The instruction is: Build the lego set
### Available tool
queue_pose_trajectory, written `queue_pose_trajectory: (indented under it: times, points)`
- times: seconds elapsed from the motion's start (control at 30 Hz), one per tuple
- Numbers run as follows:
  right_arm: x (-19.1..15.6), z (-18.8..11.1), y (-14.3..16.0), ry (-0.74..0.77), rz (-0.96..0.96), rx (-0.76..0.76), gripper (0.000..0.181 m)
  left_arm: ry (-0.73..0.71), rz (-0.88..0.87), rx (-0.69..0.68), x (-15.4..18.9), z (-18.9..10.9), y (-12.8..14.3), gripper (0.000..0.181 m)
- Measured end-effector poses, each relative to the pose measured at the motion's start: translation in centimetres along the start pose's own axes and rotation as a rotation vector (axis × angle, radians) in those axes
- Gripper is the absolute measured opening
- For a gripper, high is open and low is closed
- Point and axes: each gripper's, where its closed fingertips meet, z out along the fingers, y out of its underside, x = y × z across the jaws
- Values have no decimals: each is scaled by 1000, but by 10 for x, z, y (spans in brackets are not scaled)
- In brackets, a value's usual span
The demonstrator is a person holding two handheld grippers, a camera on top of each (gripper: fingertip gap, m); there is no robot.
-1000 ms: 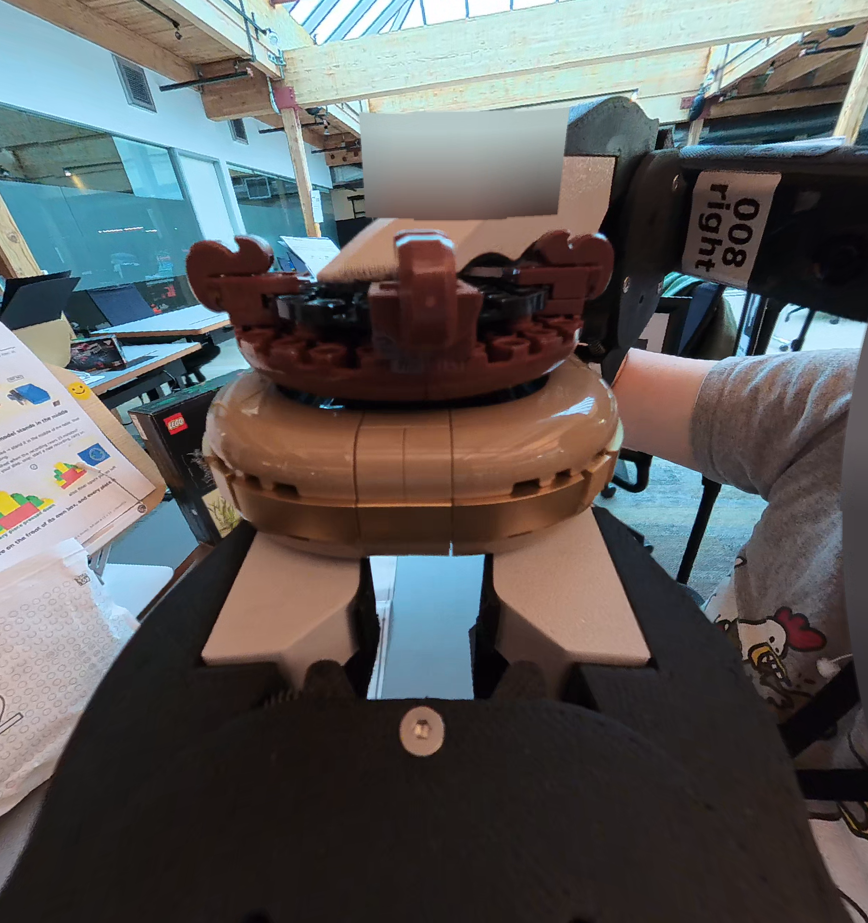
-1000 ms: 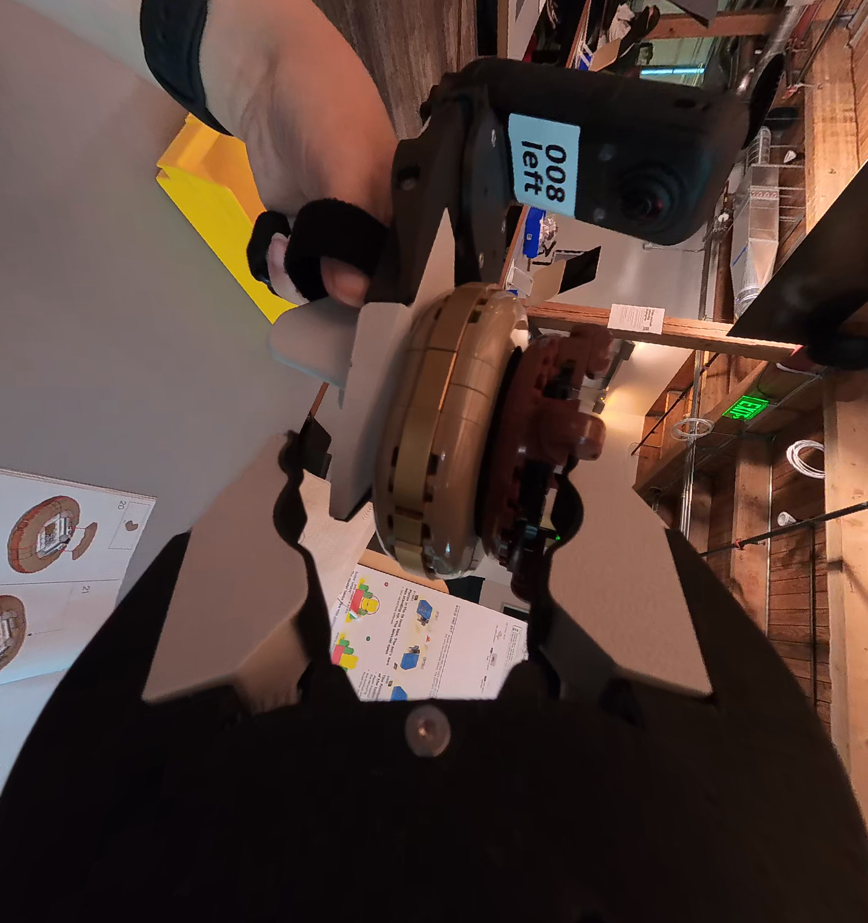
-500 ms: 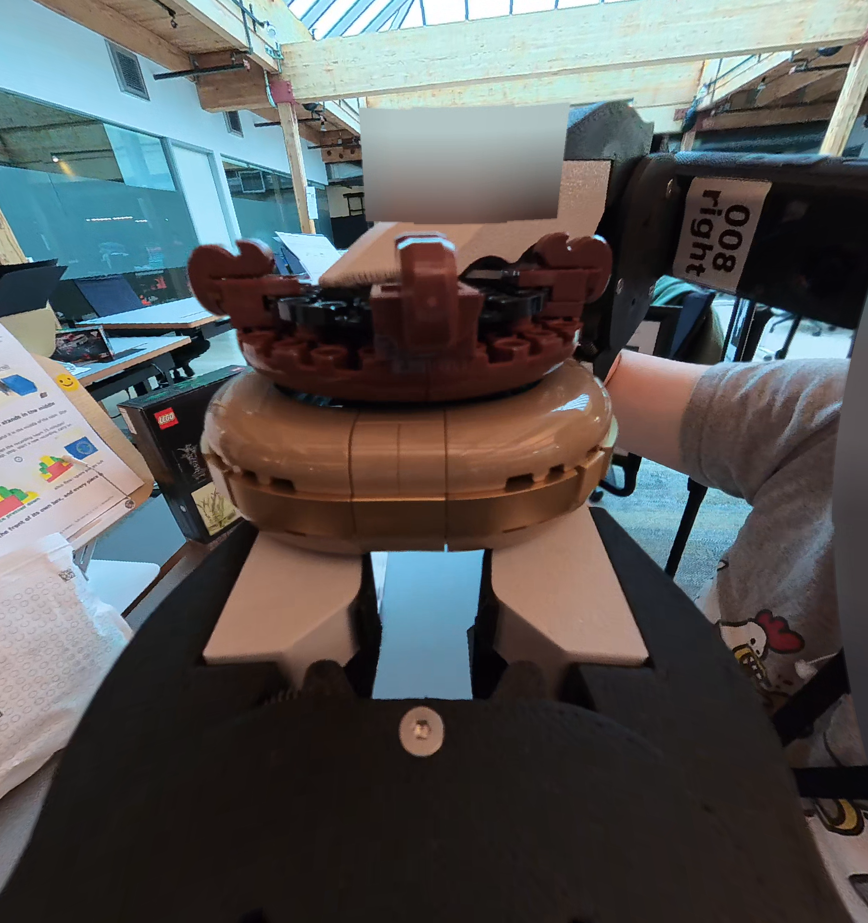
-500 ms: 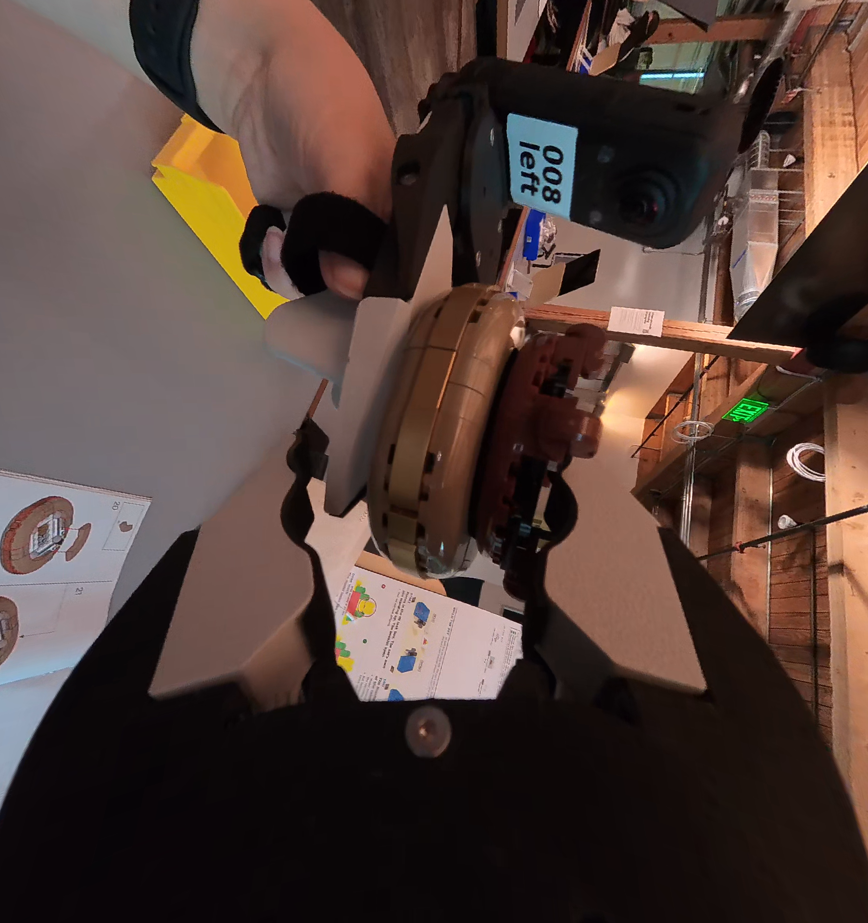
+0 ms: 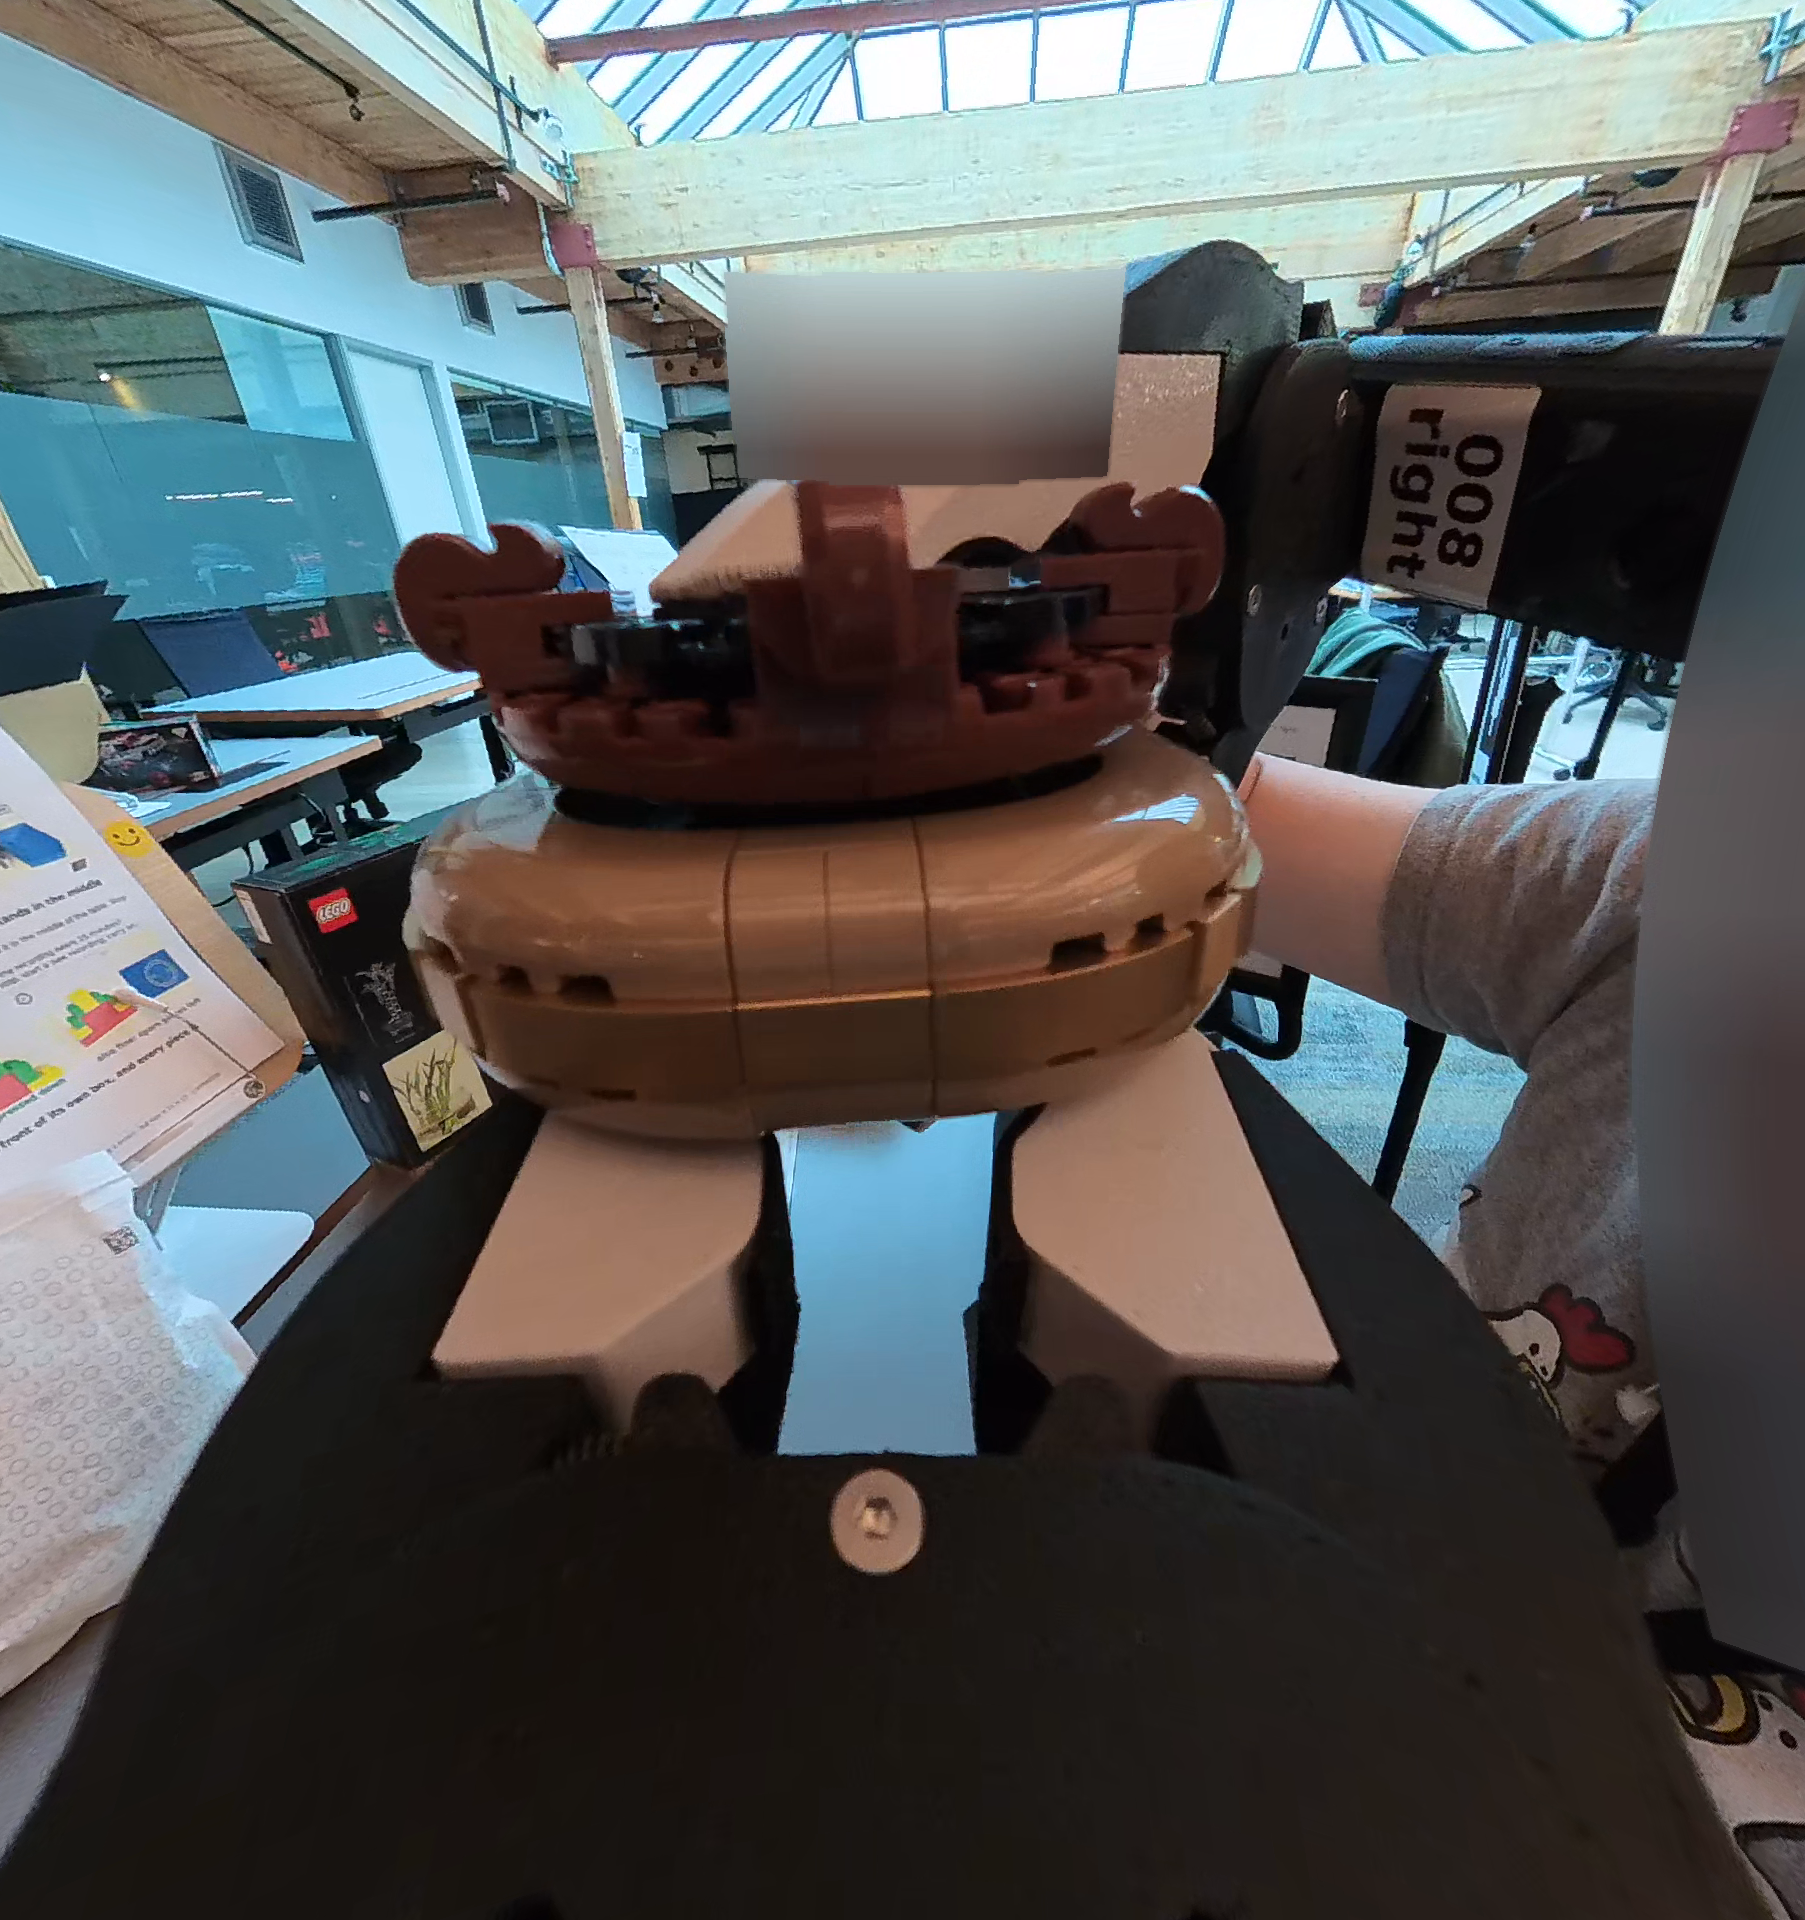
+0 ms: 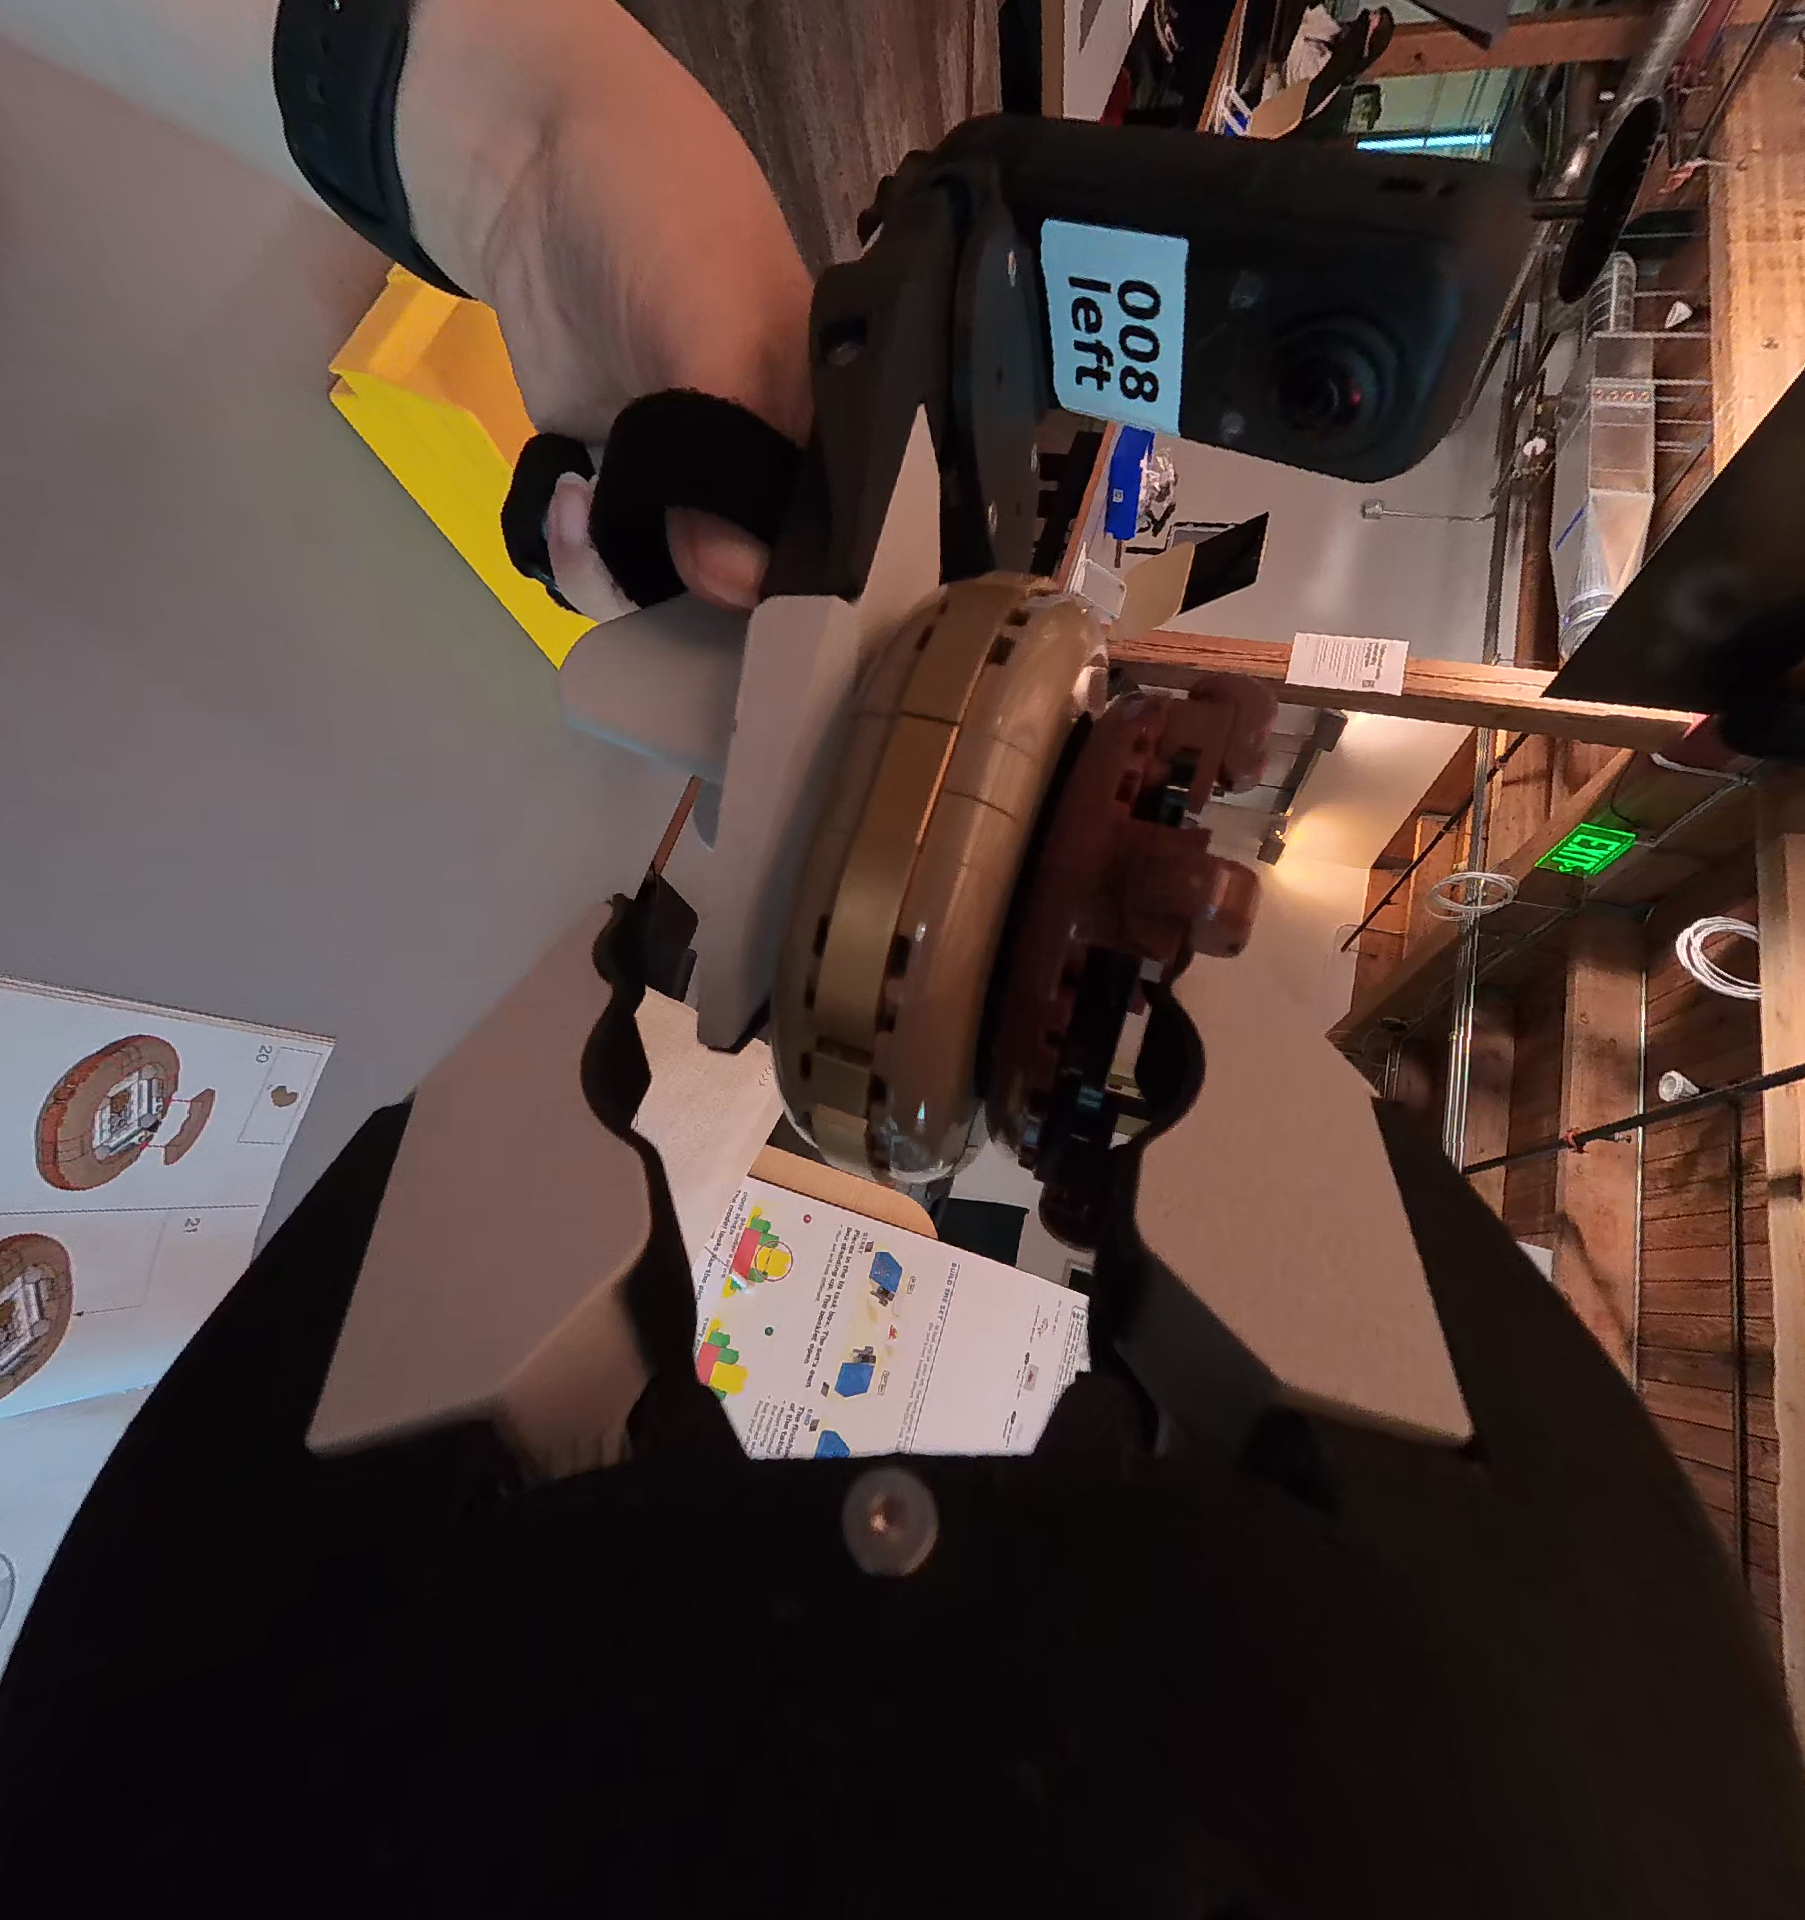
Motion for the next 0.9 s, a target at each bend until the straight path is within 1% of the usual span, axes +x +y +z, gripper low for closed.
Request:
queue_pose_trajectory:
  times: [0.27,0.47,0.7,0.9]
  points:
    - [3,1,-4,10,-22,-16,95,2,22,19,2,-4,-2,34]
    - [3,4,-2,16,-52,-39,96,-26,47,21,-2,-5,-2,34]
    - [5,3,-6,21,-60,-32,93,-3,44,28,1,-8,-3,34]
    - [6,4,-6,11,-54,-41,91,-4,34,31,1,-3,-6,34]
